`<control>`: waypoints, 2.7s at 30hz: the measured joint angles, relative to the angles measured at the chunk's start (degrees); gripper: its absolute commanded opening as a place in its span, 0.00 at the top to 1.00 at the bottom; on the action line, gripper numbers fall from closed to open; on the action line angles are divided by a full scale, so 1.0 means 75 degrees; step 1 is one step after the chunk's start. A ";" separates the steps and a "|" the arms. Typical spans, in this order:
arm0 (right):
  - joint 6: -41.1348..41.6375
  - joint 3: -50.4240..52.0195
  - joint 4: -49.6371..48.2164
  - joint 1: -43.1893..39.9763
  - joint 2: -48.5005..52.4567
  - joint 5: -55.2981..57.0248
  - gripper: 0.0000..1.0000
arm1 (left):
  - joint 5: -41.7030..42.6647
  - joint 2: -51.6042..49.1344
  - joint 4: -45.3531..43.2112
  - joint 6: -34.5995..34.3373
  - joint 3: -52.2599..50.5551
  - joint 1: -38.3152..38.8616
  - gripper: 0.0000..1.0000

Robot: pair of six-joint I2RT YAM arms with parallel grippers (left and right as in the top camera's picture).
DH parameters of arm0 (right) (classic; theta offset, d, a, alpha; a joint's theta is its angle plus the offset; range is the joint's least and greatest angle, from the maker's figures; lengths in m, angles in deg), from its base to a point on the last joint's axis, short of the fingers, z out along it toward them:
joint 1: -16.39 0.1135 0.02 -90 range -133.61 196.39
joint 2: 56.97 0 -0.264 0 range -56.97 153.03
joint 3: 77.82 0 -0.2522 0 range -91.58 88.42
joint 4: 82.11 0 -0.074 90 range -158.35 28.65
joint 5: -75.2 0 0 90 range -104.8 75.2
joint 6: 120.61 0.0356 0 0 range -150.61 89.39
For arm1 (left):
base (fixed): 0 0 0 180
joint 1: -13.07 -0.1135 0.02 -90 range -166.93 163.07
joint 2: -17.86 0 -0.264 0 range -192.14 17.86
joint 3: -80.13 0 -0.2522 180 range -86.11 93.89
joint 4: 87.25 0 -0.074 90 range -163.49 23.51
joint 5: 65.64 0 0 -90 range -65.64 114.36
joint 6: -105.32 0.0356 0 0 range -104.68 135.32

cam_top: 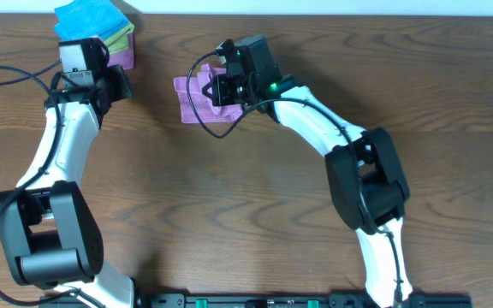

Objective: Fold the cloth

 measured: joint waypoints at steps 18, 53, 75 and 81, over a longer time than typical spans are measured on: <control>0.0629 0.0003 -0.1297 0.0000 0.0775 0.0440 0.99 | 0.0157 0.0000 0.0032 0.0000 0.0000 0.0003 0.94; 0.1772 0.0000 -0.2637 0.0230 0.0781 -0.1198 0.01 | 0.0154 0.0000 -0.0187 0.0000 0.0000 0.0000 0.94; 0.1786 0.0000 -0.2879 0.0289 0.0901 -0.0574 0.03 | 0.0154 0.0000 -0.0187 0.0000 0.0000 -0.0006 0.93; 0.1853 0.0000 -0.3316 0.0321 0.1172 -0.0522 0.01 | 0.0157 0.0000 -0.0187 -0.0003 0.0000 -0.0006 0.93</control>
